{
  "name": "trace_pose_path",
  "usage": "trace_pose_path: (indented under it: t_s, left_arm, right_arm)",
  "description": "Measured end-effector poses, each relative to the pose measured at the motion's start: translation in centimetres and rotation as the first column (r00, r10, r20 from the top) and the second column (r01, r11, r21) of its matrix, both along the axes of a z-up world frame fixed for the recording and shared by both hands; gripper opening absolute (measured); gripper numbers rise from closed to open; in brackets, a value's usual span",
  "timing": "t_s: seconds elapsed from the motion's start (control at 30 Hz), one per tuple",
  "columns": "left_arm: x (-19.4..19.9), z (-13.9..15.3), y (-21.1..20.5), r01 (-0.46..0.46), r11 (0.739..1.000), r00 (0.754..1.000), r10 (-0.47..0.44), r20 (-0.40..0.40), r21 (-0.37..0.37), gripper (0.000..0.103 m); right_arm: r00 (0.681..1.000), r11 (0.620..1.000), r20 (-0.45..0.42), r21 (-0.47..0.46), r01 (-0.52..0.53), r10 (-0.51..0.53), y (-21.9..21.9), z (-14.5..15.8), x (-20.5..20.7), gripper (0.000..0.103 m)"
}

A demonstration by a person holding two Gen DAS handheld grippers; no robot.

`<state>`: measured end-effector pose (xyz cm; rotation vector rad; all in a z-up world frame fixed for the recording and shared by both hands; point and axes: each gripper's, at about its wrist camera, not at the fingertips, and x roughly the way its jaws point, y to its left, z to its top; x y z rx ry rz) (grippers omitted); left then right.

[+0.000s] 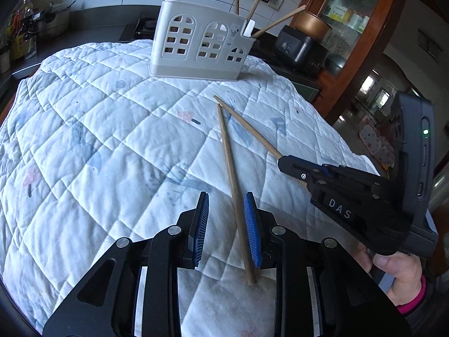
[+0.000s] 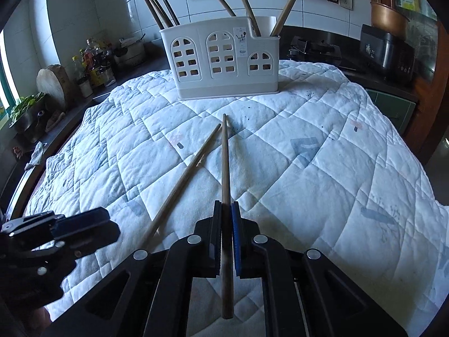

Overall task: Organize utensils
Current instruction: 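Close the left tool on a chopstick while the right tool closes on another, then carry the left tool's chopstick into the holder while the right tool inserts its own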

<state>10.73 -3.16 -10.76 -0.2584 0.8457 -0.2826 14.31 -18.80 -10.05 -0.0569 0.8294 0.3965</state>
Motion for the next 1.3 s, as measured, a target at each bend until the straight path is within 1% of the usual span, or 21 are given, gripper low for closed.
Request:
trace_pose_path:
  t_s: [0.1, 0.3, 0.43, 0.57, 0.63, 0.67, 0.73, 0.8, 0.9, 1.07, 1.2, 1.3]
  left_arm:
    - [0.3, -0.6, -0.9, 0.006, 1.0, 1.0, -0.005, -0.018, 0.014, 0.025]
    - [1.0, -1.1, -1.8, 0.003, 1.0, 1.0, -0.002, -0.025, 0.031, 0.024]
    - [1.3, -1.6, -2.3, -0.014, 0.999, 0.999, 0.016, -0.039, 0.042, 0.024]
    - [1.4, -1.5, -3.4, -0.026, 0.995, 0.999, 0.03, -0.031, 0.099, 0.023]
    - [1.6, -1.6, -3.8, -0.038, 0.989, 0.999, 0.042, -0.03, 0.144, 0.016]
    - [1.7, -1.6, -3.9, -0.04, 0.987, 0.999, 0.045, -0.029, 0.158, 0.015]
    - [1.7, -1.5, -3.9, -0.047, 0.983, 0.998, 0.053, -0.031, 0.175, 0.008]
    - [1.7, -1.4, -3.7, -0.052, 0.983, 0.998, 0.058, -0.033, 0.174, 0.005]
    - [1.4, -0.7, -3.1, -0.059, 0.986, 0.998, 0.062, -0.018, 0.154, 0.005]
    - [0.9, 2.1, -2.0, -0.054, 0.994, 0.997, 0.048, 0.057, 0.099, 0.005]
    - [1.0, 4.4, -0.9, -0.059, 0.996, 0.991, 0.051, 0.122, 0.061, 0.005]
    - [1.7, 5.2, -0.2, -0.041, 0.999, 0.991, 0.038, 0.132, 0.021, 0.005]
  right_arm:
    - [0.999, 1.0, 0.049, -0.007, -0.003, 0.003, -0.3, 1.3, -0.8, 0.007]
    - [0.993, 0.999, 0.121, 0.033, -0.01, 0.006, -1.0, 4.3, -1.7, 0.007]
    - [0.986, 0.999, 0.168, 0.049, -0.016, 0.007, -1.3, 6.2, -2.2, 0.007]
    - [0.981, 0.998, 0.193, 0.061, -0.014, 0.002, -1.7, 7.2, -2.4, 0.007]
    - [0.982, 0.998, 0.189, 0.066, -0.013, 0.0, -1.8, 7.2, -2.3, 0.007]
    - [0.982, 0.998, 0.189, 0.066, -0.011, -0.001, -1.9, 7.1, -2.3, 0.007]
    - [0.982, 0.998, 0.186, 0.068, -0.009, -0.004, -2.0, 7.1, -2.4, 0.007]
    - [0.982, 0.997, 0.188, 0.071, -0.007, -0.006, -2.1, 7.1, -2.5, 0.007]
    - [0.981, 0.998, 0.196, 0.066, -0.009, -0.004, -2.3, 7.4, -2.5, 0.007]
    - [0.981, 0.997, 0.192, 0.078, -0.019, 0.004, -2.7, 8.3, -1.9, 0.007]
    - [0.983, 0.995, 0.183, 0.091, -0.031, 0.013, -3.0, 9.3, -1.0, 0.007]
    - [0.985, 0.994, 0.167, 0.094, -0.048, 0.032, -2.9, 9.9, -0.1, 0.007]
